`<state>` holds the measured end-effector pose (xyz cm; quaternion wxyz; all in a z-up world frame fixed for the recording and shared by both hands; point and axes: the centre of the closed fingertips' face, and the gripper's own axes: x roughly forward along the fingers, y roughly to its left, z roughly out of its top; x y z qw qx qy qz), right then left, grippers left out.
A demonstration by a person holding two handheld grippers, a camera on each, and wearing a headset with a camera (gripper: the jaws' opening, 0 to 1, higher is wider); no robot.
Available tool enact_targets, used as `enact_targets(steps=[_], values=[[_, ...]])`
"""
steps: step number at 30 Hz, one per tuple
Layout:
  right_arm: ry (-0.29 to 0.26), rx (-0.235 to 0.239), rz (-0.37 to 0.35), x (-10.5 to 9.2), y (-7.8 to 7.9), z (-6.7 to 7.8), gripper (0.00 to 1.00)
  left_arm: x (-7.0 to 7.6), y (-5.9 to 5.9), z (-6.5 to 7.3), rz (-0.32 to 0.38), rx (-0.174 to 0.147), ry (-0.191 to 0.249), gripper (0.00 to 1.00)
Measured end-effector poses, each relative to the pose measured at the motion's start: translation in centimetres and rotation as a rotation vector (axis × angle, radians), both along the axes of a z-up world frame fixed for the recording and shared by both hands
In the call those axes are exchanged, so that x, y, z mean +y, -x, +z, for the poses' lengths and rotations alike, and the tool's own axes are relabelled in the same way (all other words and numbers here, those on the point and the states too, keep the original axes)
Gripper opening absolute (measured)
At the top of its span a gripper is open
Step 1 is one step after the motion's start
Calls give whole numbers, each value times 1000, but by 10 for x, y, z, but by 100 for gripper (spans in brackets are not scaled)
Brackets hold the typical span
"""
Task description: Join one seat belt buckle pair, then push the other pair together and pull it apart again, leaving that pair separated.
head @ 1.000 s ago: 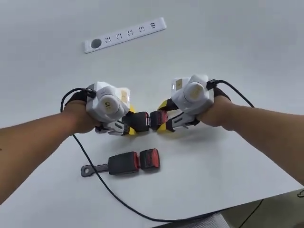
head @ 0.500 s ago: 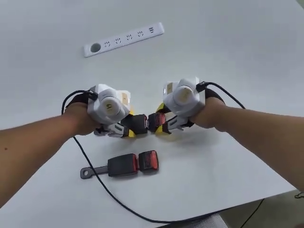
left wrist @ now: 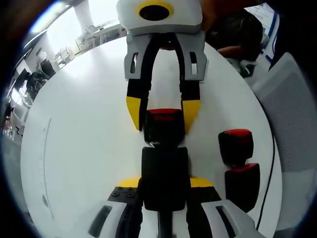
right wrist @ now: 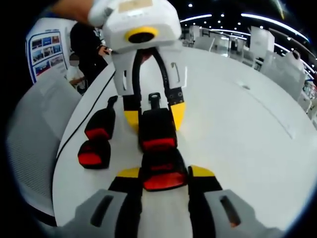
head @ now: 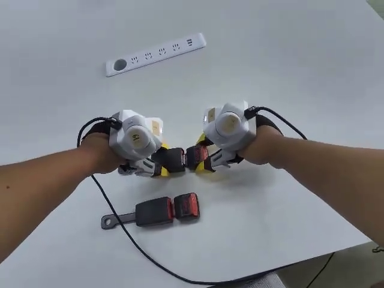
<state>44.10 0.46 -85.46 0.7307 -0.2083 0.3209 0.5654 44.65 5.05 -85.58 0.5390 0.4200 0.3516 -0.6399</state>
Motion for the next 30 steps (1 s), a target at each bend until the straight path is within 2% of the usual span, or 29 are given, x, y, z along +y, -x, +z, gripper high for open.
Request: enact_targets(steps=[6, 22, 30], values=[[-1, -3, -2, -1, 0, 0, 35, 1, -1, -1, 3, 4, 8, 34], [-14, -6, -3, -20, 6, -1, 35, 0, 3, 4, 16, 19, 43, 34], [-17, -4, 1, -38, 10, 1, 35, 0, 3, 5, 27, 24, 54, 35]])
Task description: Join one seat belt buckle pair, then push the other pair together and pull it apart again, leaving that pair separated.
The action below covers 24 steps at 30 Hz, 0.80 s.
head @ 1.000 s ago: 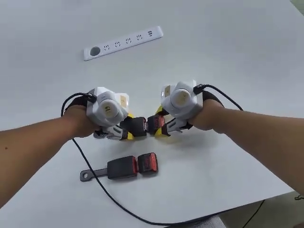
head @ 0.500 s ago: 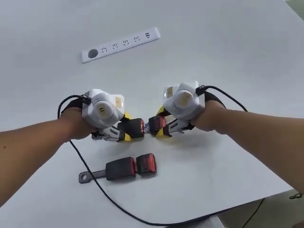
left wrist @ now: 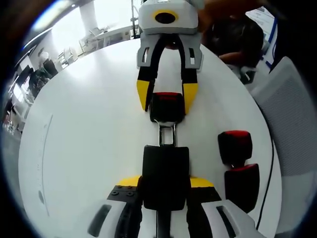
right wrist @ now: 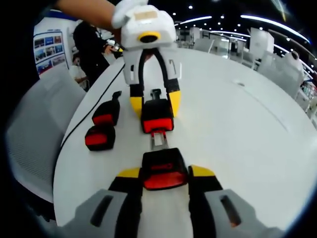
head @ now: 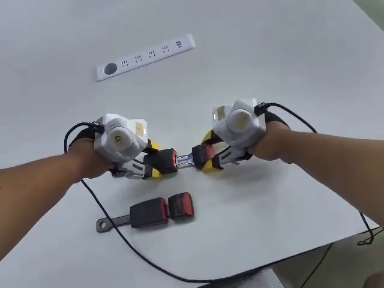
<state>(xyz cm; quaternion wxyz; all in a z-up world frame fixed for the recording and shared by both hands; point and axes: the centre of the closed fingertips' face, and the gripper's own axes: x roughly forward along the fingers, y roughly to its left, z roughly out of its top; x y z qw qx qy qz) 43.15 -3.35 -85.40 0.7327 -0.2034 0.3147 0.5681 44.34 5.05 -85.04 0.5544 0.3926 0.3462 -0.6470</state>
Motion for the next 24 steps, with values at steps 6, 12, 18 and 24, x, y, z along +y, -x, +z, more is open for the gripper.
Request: enact_targets(steps=[6, 12, 18, 24], values=[[2, -2, 0, -15, 2, 0, 35, 0, 0, 0, 10, 3, 10, 35], [0, -3, -5, -31, 5, -2, 35, 0, 1, 0, 11, 4, 10, 35], [15, -4, -12, -47, 10, -3, 36, 2, 0, -1, 19, 6, 13, 35], [16, -5, -21, -62, 19, 0, 36, 3, -1, -1, 19, 7, 15, 35]])
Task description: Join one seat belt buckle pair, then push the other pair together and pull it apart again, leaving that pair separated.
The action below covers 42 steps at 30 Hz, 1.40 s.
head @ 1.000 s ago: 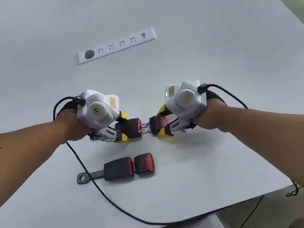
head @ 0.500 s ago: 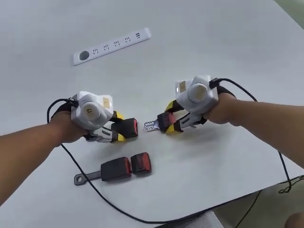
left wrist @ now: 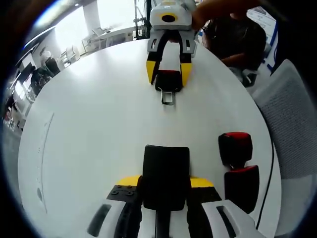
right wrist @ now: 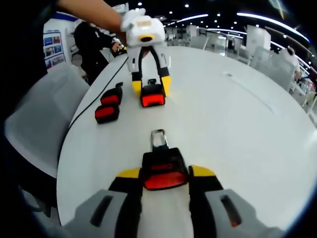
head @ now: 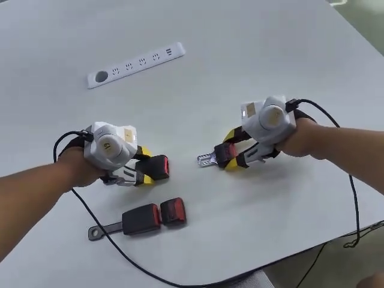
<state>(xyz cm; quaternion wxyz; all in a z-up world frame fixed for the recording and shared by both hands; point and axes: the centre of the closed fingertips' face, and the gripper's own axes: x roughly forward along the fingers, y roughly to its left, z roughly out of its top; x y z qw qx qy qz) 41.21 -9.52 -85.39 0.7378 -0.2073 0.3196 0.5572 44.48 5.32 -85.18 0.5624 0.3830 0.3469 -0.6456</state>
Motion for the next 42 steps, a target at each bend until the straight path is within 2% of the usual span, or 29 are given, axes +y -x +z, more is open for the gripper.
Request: enact_targets(steps=[5, 20, 27, 32, 35, 37, 38, 39, 40, 41, 42], values=[[7, 8, -13, -15, 7, 4, 36, 0, 1, 0, 3, 0, 1, 35], [4, 10, -29, -38, 4, 8, 36, -2, 2, 1, 0, 0, 9, 35], [21, 9, -32, -49, 6, 8, 37, -2, 3, 1, 2, -2, 8, 36], [23, 13, -33, -50, 7, 7, 38, -2, 3, 1, 3, -4, 3, 36], [41, 5, -23, -45, 12, 7, 45, -2, 4, 1, 26, 1, -15, 36], [52, 7, -44, -44, 13, 6, 55, -1, 9, 1, 11, 22, -25, 45], [42, 10, -85, -44, 12, 9, 59, -1, 13, 1, 36, 43, -28, 51], [21, 13, -121, -43, 11, 12, 61, -1, 11, 1, 102, 37, -33, 56], [-26, 14, -169, -41, 10, 19, 65, 1, 6, 3, 136, 18, -41, 62], [-42, 9, -196, -42, 9, 22, 70, 0, 1, 8, 193, 6, -28, 70], [-45, -10, -229, -44, 7, 25, 74, -8, -1, 15, 232, 19, 44, 74]])
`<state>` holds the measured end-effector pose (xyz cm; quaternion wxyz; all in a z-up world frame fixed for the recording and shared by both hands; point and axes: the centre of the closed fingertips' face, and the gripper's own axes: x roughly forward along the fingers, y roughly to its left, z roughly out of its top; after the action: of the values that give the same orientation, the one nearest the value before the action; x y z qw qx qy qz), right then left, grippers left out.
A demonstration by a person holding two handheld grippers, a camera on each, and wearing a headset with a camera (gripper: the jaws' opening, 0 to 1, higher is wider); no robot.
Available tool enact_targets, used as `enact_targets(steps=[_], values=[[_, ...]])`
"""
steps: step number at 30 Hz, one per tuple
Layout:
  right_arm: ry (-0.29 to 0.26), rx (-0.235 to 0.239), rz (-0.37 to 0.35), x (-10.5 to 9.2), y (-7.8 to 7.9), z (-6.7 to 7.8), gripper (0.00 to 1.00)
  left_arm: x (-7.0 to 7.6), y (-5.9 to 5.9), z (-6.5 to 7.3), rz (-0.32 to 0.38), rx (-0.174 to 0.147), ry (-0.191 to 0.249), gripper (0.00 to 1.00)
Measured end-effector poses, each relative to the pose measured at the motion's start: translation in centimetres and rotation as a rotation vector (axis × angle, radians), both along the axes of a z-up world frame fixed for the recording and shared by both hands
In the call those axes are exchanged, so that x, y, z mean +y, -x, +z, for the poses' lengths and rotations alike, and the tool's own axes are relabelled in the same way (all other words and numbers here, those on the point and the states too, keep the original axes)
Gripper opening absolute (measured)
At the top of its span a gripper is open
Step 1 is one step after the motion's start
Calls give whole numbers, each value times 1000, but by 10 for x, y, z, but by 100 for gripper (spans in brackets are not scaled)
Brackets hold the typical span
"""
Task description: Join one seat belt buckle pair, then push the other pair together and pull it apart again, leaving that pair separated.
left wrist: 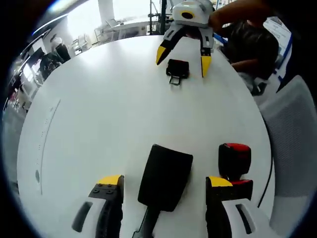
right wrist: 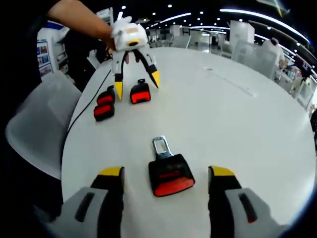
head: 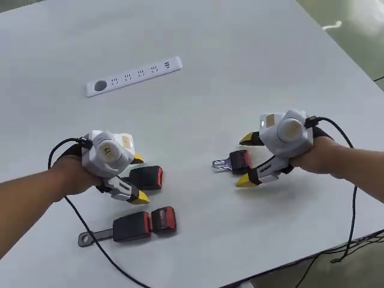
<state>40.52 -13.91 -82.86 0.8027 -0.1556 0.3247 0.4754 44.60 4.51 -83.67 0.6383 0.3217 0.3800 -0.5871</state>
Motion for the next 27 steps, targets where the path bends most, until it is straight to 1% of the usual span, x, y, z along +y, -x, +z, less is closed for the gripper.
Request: enact_targets(steps=[1, 2, 3, 4, 5, 6, 7, 8, 9, 10, 11, 12, 13, 14, 16, 17, 18, 19, 20, 21, 22, 23, 27], values=[[1, -13, -27, -2, -1, 3, 76, -5, -3, 6, 29, -6, 51, 79], [-19, -28, -66, -2, -1, 8, 78, -7, -5, 12, 56, -16, 85, 82], [-24, -31, -77, -3, -1, 9, 79, -5, -10, 20, 109, -34, 106, 85], [-27, -48, -100, -3, 0, 13, 81, -4, -12, 25, 145, -42, 116, 88], [-30, -59, -118, -4, 1, 16, 83, -4, -11, 32, 192, -37, 151, 90], [-44, -79, -150, -3, 1, 21, 85, -5, -11, 38, 218, -40, 179, 92], [-54, -93, -177, -4, 1, 25, 86, -3, -11, 44, 249, -56, 203, 92], [-67, -111, -209, -4, 2, 29, 87, -1, -12, 49, 281, -70, 216, 92], [-71, -117, -225, -5, 4, 31, 88, 1, -12, 53, 317, -74, 235, 93], [-71, -122, -249, -6, 4, 30, 88, 2, -10, 61, 366, -70, 279, 94], [-74, -127, -259, -6, 7, 32, 89, 3, -7, 66, 387, -72, 303, 96], [-84, -141, -289, -5, 8, 36, 90, 7, -5, 71, 415, -88, 323, 97], [-90, -146, -300, -4, 11, 37, 92, 10, -3, 75, 436, -95, 331, 98], [-91, -149, -304, -2, 14, 39, 94, 13, 0, 79, 463, -97, 342, 99], [-94, -165, -327, 0, 20, 43, 95, 16, 5, 88, 510, -99, 385, 100], [-104, -172, -341, 2, 23, 46, 96, 20, 11, 93, 515, -109, 395, 100], [-110, -178, -350, 2, 26, 49, 96, 25, 17, 96, 516, -134, 394, 100], [-110, -185, -355, 3, 28, 51, 97, 28, 21, 98, 520, -143, 396, 100], [-110, -192, -364, 4, 31, 53, 97, 30, 25, 101, 533, -141, 403, 100], [-125, -201, -376, 6, 34, 57, 97, 33, 30, 106, 570, -134, 434, 100], [-129, -207, -377, 8, 37, 59, 98, 36, 34, 108, 581, -140, 446, 100], [-132, -215, -383, 9, 41, 63, 99, 41, 39, 110, 586, -154, 446, 100], [-144, -238, -400, 14, 52, 70, 100, 54, 60, 116, 639, -158, 476, 100]])
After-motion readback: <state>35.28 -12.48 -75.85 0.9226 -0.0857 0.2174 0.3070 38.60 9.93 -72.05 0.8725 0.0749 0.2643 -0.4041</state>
